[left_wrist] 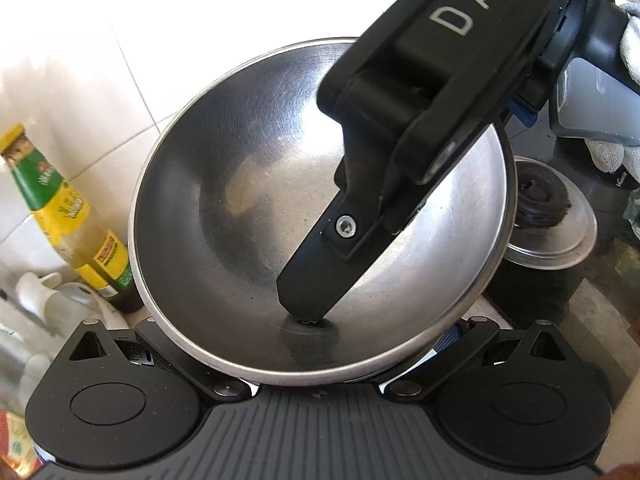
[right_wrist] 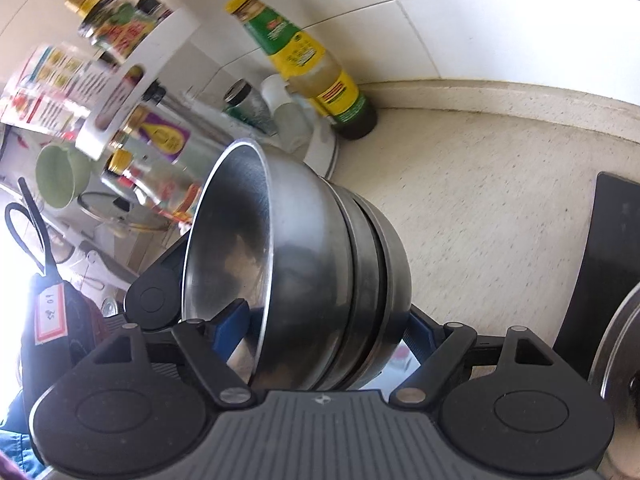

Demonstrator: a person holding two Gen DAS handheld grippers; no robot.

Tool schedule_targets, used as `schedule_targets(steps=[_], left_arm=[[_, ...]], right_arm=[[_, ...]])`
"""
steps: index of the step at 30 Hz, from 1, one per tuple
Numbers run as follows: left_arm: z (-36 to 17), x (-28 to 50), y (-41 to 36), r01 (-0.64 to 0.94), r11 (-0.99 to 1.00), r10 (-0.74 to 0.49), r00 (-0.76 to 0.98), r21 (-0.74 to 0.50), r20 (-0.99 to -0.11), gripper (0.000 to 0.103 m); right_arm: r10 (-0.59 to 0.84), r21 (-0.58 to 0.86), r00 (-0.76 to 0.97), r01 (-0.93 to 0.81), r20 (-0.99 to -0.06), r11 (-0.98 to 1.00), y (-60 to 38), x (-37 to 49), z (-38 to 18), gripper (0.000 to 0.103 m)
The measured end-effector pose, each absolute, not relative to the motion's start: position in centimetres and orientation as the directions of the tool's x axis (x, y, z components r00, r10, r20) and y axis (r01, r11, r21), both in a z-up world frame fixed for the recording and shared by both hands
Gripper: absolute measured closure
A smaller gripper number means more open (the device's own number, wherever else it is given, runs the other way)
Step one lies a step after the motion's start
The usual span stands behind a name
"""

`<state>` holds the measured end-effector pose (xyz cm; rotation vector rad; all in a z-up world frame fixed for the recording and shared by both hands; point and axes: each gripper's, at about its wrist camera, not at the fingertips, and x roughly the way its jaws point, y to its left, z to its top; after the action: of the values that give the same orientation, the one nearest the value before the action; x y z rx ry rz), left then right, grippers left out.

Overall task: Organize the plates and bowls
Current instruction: 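Lift the nested steel bowls and carry them toward the plate stack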

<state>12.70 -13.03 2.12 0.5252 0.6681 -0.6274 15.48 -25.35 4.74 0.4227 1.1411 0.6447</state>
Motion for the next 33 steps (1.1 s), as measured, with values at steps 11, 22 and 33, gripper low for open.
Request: schedule_targets(steps=[11,22,33], left_arm=[[2.7,7.1,-12.2,0.653,0.717,-0.338,0.632,0.244,-0.698,0.0],[2.3,3.2,-10.7,0.661,0.711,-0.34,0.622,0.239,-0.706,0.0],[1.8,1.1,-7.8,0.7,0.671,-0.364,0.597,0.242,-0.715,0.0]], right_arm=[[0.67,0.614,0.233,-0.273,-0.705,0.741,-24.2,11.8,4.6,0.02],[0.661,0.614,0.263,-0.246,-0.703,0.75,-23.3,7.5,5.0,0.02],[0.659,0.63,0.266,-0.196,-0.703,0.751,-21.4,3.1,4.5,0.019]])
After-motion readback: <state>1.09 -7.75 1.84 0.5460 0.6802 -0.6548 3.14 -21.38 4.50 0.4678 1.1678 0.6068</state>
